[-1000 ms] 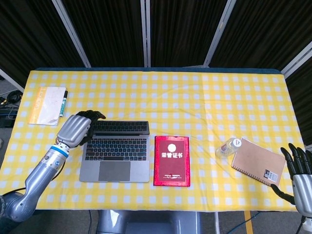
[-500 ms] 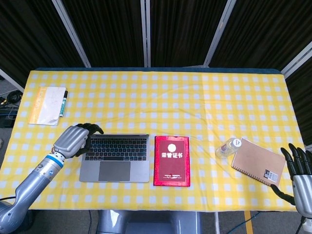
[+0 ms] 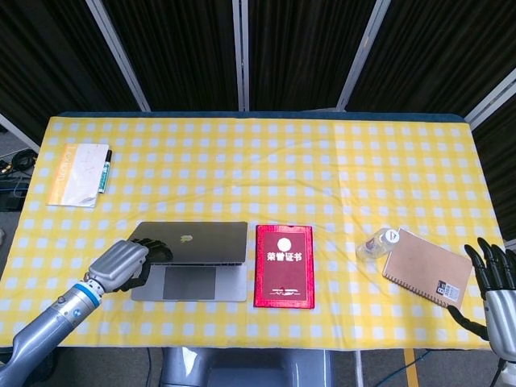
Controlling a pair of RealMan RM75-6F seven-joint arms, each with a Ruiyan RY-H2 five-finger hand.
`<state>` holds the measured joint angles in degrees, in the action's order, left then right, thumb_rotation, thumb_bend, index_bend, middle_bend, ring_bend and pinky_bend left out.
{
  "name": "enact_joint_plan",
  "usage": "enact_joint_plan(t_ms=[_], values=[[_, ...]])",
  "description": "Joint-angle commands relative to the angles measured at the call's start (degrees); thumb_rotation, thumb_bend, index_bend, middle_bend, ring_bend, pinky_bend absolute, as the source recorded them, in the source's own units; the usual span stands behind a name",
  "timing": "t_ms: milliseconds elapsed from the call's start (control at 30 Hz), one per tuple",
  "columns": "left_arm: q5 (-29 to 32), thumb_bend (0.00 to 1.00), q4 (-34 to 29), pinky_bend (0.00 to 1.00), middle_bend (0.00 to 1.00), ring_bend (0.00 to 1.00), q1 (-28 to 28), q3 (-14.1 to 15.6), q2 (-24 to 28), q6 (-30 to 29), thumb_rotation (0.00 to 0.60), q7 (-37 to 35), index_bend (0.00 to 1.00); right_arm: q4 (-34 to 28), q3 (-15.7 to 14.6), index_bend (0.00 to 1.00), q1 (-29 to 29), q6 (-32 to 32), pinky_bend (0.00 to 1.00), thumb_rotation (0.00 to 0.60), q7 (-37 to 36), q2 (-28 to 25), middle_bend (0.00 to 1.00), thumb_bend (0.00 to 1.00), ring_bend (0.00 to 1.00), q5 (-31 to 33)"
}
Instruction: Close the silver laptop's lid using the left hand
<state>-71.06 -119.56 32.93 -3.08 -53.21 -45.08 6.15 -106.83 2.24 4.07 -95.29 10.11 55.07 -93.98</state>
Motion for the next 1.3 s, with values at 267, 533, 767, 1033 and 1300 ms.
enact_joint_plan(t_ms=[267,533,767,1033,1300], values=[[-2.43,1.0,2.06,0.28,0.23,0.21,-1.15,3.4,-4.41,0.05,0.6,-0.53,0.3,0.0,-0.03,0.0,0.05,-0.08,0.0,0.6,-0.45,-0.15,0.0,0.0,0.0,-0.04],[-2.47,1.0,5.58,0.28,0.23,0.21,-1.08,5.19,-9.43,0.79,0.6,-0.05,0.3,0.0,-0.11,0.0,0.12,-0.18,0.0,0.6,-0.79,-0.26,0.0,0.0,0.0,-0.2],[-2.83,1.0,10.84,0.28,0.23,0.21,-1.53,5.67,-16.06,-0.19,0.6,-0.61,0.32,0.12,-0.06,0.0,0.13,-0.22,0.0,0.6,-1.1,-0.35,0.0,0.0,0.0,-0.14],[-3.33,1.0,14.73,0.28,0.23,0.21,-1.67,6.26,-19.94,-0.59,0.6,-1.33,0.32,0.2,-0.02,0.0,0.1,-0.12,0.0,0.6,-1.3,-0.42,0.0,0.0,0.0,0.07],[-7.06,1.0,12.27,0.25,0.22,0.2,-2.81,5.37,-17.85,-4.91,0.6,-4.29,0.31,0.2,-0.01,0.0,0.21,-0.38,0.0,0.6,-1.67,-0.55,0.0,0.0,0.0,-0.02]])
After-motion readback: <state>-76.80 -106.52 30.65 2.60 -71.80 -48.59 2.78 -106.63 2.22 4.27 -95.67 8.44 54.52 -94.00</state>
